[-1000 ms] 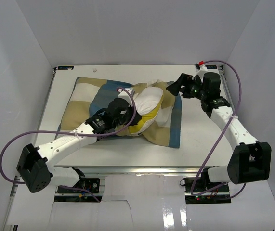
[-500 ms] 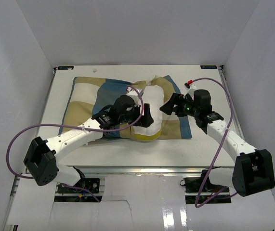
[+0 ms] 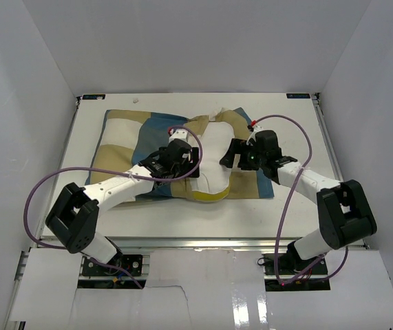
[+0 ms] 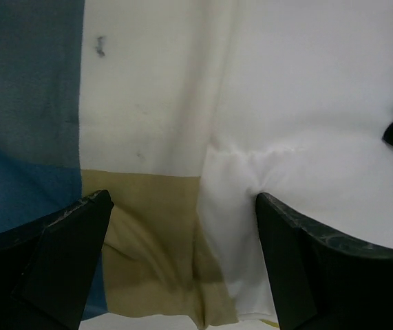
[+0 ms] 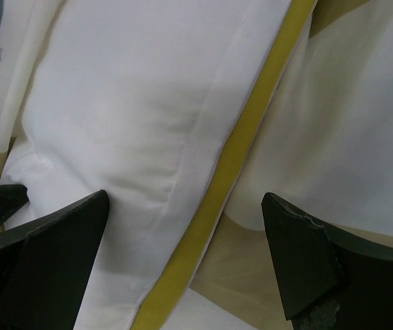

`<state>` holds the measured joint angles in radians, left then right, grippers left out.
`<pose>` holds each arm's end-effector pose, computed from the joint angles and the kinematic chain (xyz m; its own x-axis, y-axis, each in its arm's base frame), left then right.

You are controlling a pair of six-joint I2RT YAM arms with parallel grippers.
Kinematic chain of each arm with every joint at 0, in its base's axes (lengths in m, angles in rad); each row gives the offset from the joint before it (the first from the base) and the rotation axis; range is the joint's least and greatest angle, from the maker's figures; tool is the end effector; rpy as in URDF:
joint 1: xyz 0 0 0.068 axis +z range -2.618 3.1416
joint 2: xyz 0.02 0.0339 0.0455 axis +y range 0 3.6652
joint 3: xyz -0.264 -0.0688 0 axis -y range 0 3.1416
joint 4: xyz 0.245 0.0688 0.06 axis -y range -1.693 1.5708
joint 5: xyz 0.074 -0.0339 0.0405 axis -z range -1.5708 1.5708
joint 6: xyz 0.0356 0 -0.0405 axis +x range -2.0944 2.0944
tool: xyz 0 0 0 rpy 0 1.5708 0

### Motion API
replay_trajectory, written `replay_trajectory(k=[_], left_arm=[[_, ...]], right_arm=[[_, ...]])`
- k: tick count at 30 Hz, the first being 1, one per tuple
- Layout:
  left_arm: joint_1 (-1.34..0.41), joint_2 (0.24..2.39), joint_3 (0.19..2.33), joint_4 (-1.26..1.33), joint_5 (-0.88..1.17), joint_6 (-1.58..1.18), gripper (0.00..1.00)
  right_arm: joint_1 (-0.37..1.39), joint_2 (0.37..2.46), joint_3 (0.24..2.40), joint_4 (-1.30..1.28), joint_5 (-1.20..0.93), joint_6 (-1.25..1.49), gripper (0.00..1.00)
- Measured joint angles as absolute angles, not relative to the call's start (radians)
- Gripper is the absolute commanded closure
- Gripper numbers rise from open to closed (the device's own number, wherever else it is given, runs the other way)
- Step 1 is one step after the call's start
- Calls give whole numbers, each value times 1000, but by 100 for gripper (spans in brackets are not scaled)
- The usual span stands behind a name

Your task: Remove the pillowcase from the pillow

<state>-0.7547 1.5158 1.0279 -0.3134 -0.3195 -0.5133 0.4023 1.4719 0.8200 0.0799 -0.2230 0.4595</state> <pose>0.2444 -0.2145 0.2378 -0.6970 0.0155 -0.7169 0.1710 0.9745 -0.1451 0.2882 0.1312 0.2164 -0.6917 0.1757 -0.7005 -0.2747 0.8330 0.4802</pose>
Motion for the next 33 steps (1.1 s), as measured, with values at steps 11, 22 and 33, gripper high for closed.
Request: replay_trajectory(k=[11, 22, 33], left_arm=[[-667, 1508, 943, -191, -219, -504, 62], [-653, 1468, 923, -194, -207, -513, 100], [-630, 1288, 862, -106, -94, -612, 100]], right_arm=[[476, 1631, 826, 287, -284, 453, 15], [517, 1642, 874, 280, -266, 443, 92], [565, 1278, 891, 46, -92, 355, 92]])
